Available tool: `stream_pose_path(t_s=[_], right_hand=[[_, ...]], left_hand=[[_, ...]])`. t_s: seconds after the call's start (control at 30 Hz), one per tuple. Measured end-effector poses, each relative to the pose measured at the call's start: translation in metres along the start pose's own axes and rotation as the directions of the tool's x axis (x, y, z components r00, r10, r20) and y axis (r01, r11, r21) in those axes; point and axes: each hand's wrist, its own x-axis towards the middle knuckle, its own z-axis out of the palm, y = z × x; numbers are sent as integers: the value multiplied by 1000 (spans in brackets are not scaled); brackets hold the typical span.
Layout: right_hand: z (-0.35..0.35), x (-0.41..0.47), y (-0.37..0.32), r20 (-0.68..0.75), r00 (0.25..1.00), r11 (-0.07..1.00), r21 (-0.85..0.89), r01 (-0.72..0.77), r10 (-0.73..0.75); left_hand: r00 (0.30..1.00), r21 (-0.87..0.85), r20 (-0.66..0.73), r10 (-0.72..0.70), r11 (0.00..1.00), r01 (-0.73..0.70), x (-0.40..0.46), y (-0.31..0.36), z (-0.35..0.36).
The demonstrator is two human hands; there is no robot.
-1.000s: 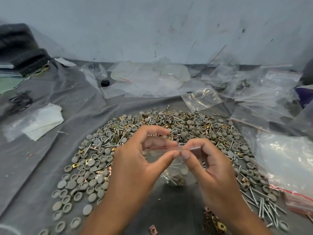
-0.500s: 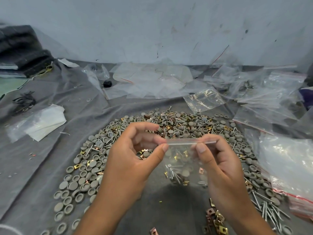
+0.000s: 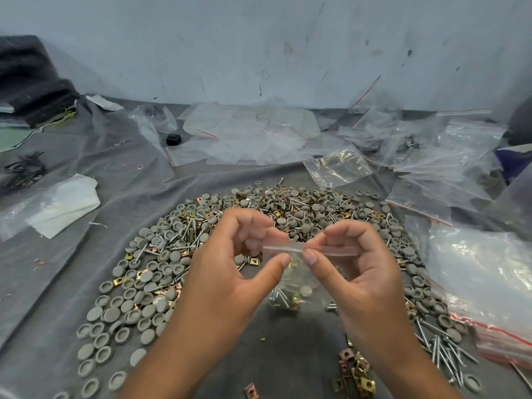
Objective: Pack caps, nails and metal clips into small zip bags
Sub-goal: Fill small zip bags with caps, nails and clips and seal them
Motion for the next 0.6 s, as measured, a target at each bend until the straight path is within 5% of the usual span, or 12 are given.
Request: stream_pose_path(t_s=[0.6], right_hand=[[-2,-1,2,47,999,995,-99,9,-5]], left_hand=[[999,8,37,12,1000,-12,-2,1,5]])
